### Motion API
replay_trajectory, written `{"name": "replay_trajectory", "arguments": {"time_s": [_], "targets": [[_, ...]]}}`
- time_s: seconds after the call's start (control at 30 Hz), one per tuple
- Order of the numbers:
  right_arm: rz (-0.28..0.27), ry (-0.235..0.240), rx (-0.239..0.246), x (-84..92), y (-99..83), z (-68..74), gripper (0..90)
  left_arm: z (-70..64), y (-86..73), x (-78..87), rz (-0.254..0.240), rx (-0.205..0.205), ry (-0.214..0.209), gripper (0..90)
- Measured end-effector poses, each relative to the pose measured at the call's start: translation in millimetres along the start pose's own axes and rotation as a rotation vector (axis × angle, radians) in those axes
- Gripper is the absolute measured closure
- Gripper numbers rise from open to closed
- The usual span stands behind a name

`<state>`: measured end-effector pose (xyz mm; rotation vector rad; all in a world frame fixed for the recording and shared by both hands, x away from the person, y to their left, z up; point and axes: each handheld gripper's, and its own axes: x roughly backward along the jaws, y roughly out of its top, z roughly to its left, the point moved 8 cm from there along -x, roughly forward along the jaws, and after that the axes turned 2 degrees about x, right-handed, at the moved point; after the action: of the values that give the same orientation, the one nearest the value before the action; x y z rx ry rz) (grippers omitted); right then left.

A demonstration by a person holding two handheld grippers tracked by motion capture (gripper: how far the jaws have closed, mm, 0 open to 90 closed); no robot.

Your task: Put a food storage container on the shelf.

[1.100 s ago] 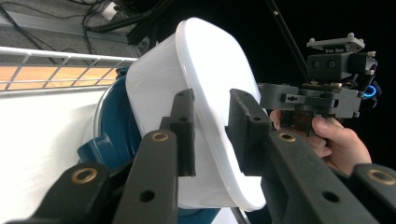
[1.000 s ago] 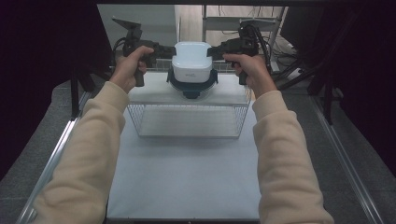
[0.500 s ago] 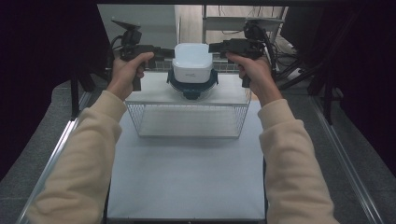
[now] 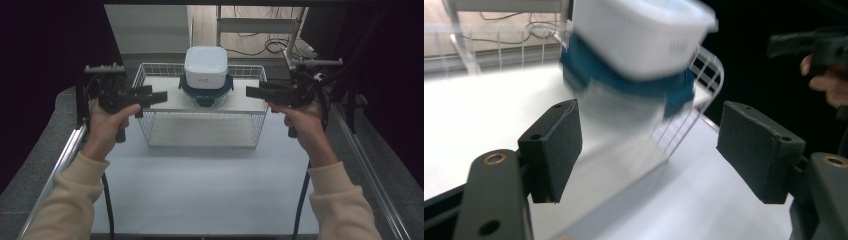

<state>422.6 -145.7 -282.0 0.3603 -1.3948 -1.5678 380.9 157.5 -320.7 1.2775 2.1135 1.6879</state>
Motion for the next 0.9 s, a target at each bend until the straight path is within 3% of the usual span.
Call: {"name": "replay_trajectory", "arguments": {"time_s": [0.17,0.37,0.6,0.73,0.9], "targets": [[0.008,-0.012,0.059,13.9,-46.9,10.7,27.8,-2.1,-54.7,6.4,0.039,-0.03,0.033,23.7],[0.016,-0.022,0.099,18.2,-100.3,19.6,27.5,0.1,-104.7,3.0,0.082,-0.03,0.062,23.0],[0.095,-0.062,0.108,7.9,-166.3,10.9,26.3,7.3,-160.7,-5.5,0.149,-0.006,0.083,23.0],[0.126,-0.05,0.065,0.4,-193.8,4.2,26.0,12.1,-175.8,-8.6,0.167,0.015,0.086,22.9],[0.16,-0.085,0.074,-0.7,-204.3,-1.7,25.3,16.4,-182.0,-9.1,0.178,0.014,0.103,22.6]]}}
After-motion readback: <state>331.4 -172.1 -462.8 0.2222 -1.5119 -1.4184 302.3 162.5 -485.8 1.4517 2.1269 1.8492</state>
